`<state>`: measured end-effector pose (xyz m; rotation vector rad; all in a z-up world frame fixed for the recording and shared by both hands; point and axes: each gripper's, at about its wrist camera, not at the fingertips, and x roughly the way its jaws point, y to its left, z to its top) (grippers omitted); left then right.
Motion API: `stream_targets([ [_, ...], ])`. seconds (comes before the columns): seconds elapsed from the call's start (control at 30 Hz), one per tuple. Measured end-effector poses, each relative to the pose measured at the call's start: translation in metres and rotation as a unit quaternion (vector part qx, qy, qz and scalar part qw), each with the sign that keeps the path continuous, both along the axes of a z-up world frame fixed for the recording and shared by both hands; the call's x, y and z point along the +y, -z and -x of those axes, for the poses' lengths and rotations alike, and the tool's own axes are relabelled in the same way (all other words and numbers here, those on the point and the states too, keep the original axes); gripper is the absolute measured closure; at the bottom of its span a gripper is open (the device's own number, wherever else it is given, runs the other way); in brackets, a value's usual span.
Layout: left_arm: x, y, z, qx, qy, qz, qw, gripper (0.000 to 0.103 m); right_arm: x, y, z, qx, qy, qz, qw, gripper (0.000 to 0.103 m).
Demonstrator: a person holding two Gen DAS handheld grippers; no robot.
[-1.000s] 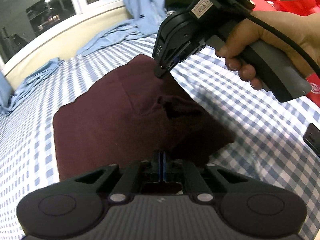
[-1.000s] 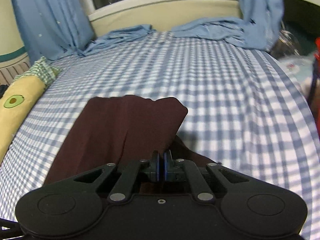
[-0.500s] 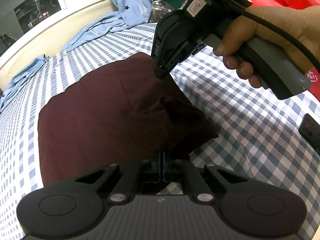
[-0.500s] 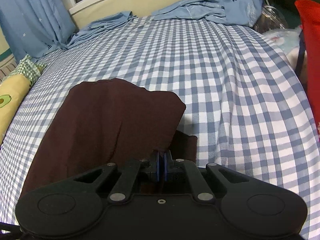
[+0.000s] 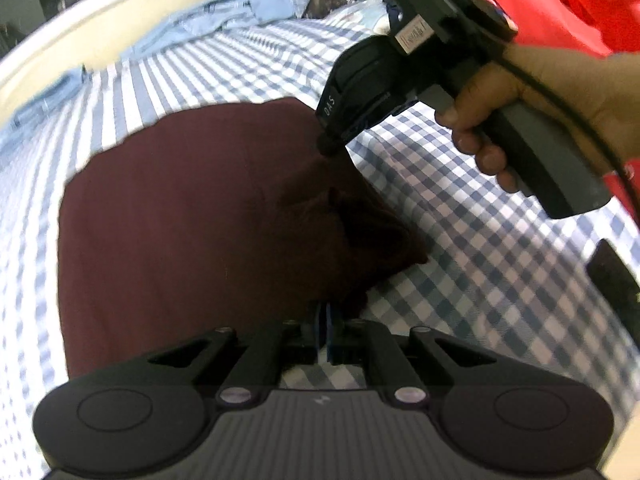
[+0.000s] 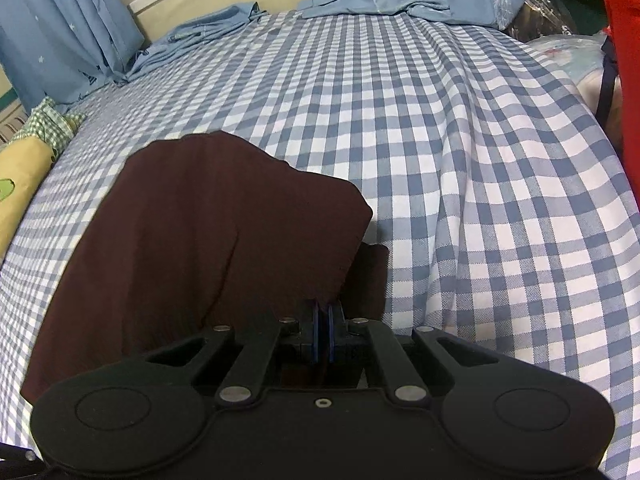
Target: Fold small clothes
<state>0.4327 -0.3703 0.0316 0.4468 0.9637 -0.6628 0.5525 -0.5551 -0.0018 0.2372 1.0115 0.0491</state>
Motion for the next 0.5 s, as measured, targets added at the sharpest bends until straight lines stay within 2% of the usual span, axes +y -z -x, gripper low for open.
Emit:
stream_targets([
  [0.13,0.015,-0.01,-0.002,0.015,-0.03,0.012,0.9994,0.096,-0.002,0.006,-0.003,0.008,0.005,-0.003,1.0,0.099],
  [0.2,0.025,-0.017,-0.005,0.023,-0.056,0.012,0.9981,0.077,-0.002,0.006,-0.003,0.009,0.007,-0.004,1.0,0.099],
  [0.23,0.031,-0.021,-0.008,0.029,-0.072,0.012,0.9969,0.071,0.0,0.006,-0.002,0.009,0.008,-0.002,1.0,0.098],
  [0.3,0.044,-0.032,-0.013,0.03,-0.109,0.014,0.9935,0.045,0.003,0.005,-0.001,0.009,0.011,0.006,1.0,0.096],
  [0.37,0.056,-0.043,-0.019,0.026,-0.14,0.016,0.9897,0.038,0.005,0.003,0.0,0.006,0.016,0.01,1.0,0.09],
  [0.43,0.068,-0.055,-0.025,0.027,-0.163,0.02,0.9861,0.036,0.007,0.001,0.004,0.004,0.028,0.018,0.999,0.087],
  [0.5,0.08,-0.065,-0.033,0.029,-0.187,0.021,0.9818,0.025,0.008,-0.004,0.01,-0.003,0.04,0.022,0.999,0.082],
])
